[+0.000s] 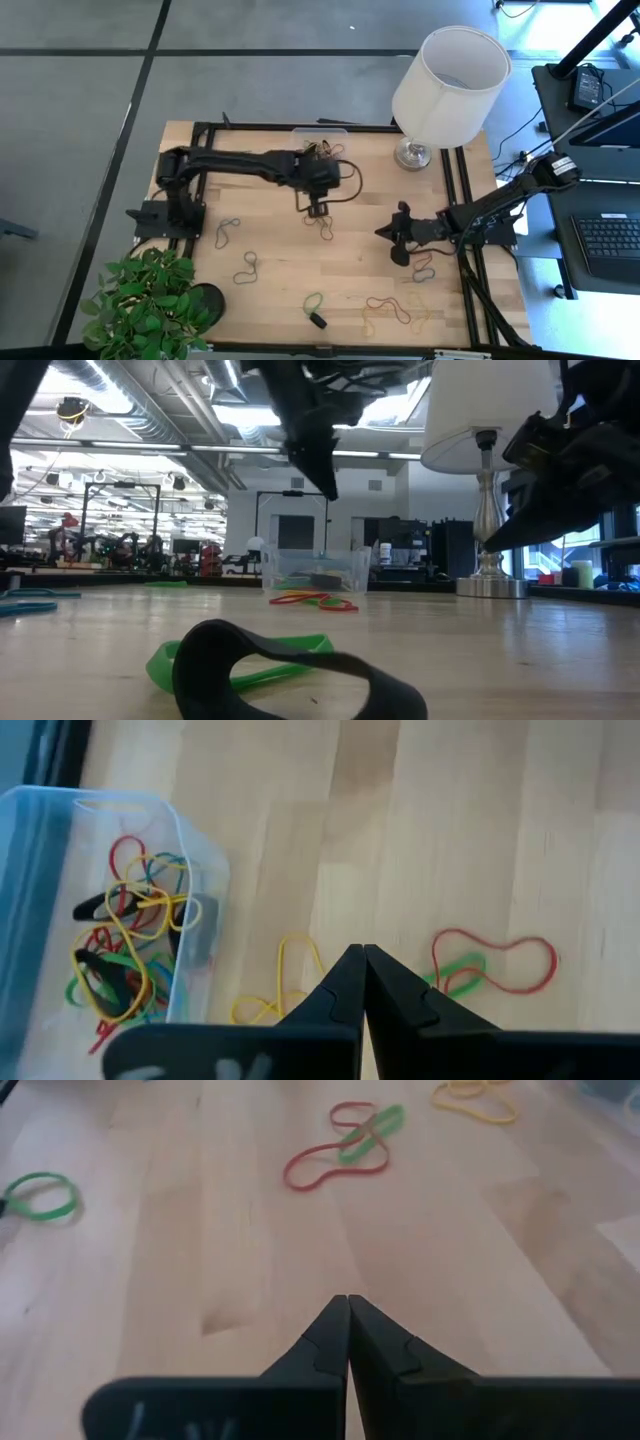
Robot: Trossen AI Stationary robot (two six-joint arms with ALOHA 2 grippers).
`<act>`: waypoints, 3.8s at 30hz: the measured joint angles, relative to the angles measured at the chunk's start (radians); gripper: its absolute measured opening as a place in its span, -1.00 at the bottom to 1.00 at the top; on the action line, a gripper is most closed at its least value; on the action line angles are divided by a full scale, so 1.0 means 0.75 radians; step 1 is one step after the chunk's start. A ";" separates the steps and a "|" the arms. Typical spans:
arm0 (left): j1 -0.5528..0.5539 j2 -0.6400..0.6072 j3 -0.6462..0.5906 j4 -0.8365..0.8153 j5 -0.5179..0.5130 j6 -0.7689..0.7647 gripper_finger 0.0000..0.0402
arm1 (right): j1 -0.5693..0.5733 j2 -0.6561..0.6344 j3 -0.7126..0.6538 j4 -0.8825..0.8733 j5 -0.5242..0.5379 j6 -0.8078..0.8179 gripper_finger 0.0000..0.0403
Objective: Pick and place rubber bands into bin
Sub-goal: Put the red rubber band into the transparent bin
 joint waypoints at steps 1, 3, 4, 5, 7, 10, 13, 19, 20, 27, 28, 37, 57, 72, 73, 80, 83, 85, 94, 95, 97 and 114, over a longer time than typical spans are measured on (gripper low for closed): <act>0.001 -0.040 -0.072 0.064 0.007 0.012 -0.99 | 0.008 0.000 0.000 0.000 0.000 0.003 -0.94; 0.005 -0.127 -0.221 0.192 0.016 0.032 -1.00 | 0.022 0.000 0.000 0.001 0.000 0.025 -0.94; 0.011 -0.174 -0.293 0.269 0.024 0.048 -1.00 | 0.022 0.000 0.000 0.001 -0.001 0.037 -0.94; 0.016 -0.221 -0.360 0.334 0.035 0.069 -1.00 | 0.022 0.000 0.000 0.003 -0.002 0.055 -0.94; 0.031 -0.315 -0.487 0.455 0.057 0.112 -0.99 | 0.022 0.000 0.000 0.007 -0.010 0.089 -0.94; 0.045 -0.429 -0.641 0.602 0.080 0.156 -0.99 | 0.021 0.000 0.000 0.011 -0.011 0.096 -0.94; 0.051 -0.526 -0.753 0.702 0.085 0.178 -0.99 | 0.006 0.000 0.000 0.039 -0.011 -0.021 -0.94; 0.040 -0.653 -0.914 0.824 0.125 0.236 -0.97 | -0.023 0.001 0.108 -0.066 -0.010 -0.044 -0.96; 0.037 -0.667 -0.938 0.861 0.134 0.246 -0.97 | -0.022 0.000 0.150 -0.156 -0.010 -0.029 -0.97; 0.070 -0.768 -1.109 1.071 0.143 0.257 -0.99 | 0.022 0.047 0.554 -1.049 -0.010 0.314 -0.99; 0.078 -0.777 -1.129 1.098 0.153 0.264 -0.99 | 0.036 0.061 0.605 -1.134 -0.011 0.352 -0.99; 0.138 -0.805 -1.252 1.229 0.163 0.309 -0.99 | 0.177 0.271 0.907 -1.503 -0.224 0.627 -0.99; 0.184 -0.813 -1.361 1.258 0.125 0.216 -0.99 | 0.369 0.682 0.999 -1.349 -0.507 0.914 -0.49; 0.178 -0.812 -1.361 1.244 0.155 0.177 -0.98 | 0.486 0.772 0.999 -1.171 -0.573 1.148 -0.45; 0.178 -0.812 -1.361 1.244 0.155 0.178 -0.98 | 0.488 0.782 0.999 -1.170 -0.573 1.148 -0.45; 0.178 -0.812 -1.361 1.244 0.155 0.181 -0.99 | 0.494 0.875 1.008 -1.148 -0.567 1.142 -0.45; 0.178 -0.811 -1.361 1.243 0.155 0.191 -0.99 | 0.496 0.894 1.011 -1.157 -0.560 1.131 -0.51; 0.178 -0.811 -1.361 1.244 0.154 0.208 -0.99 | 0.496 0.897 1.011 -1.167 -0.560 1.129 -0.63; 0.178 -0.811 -1.361 1.233 0.145 0.227 -0.99 | 0.498 0.896 1.024 -1.208 -0.500 1.144 -0.98; 0.178 -0.811 -1.361 1.233 0.144 0.227 -0.99 | 0.498 0.896 1.044 -1.246 -0.495 1.142 -0.98; 0.179 -0.811 -1.361 1.235 0.144 0.227 -0.99 | 0.499 0.883 1.093 -1.337 -0.462 1.134 -0.98; 0.178 -0.811 -1.360 1.234 0.146 0.186 -0.97 | 0.275 0.815 1.386 -1.881 -0.096 0.808 -1.00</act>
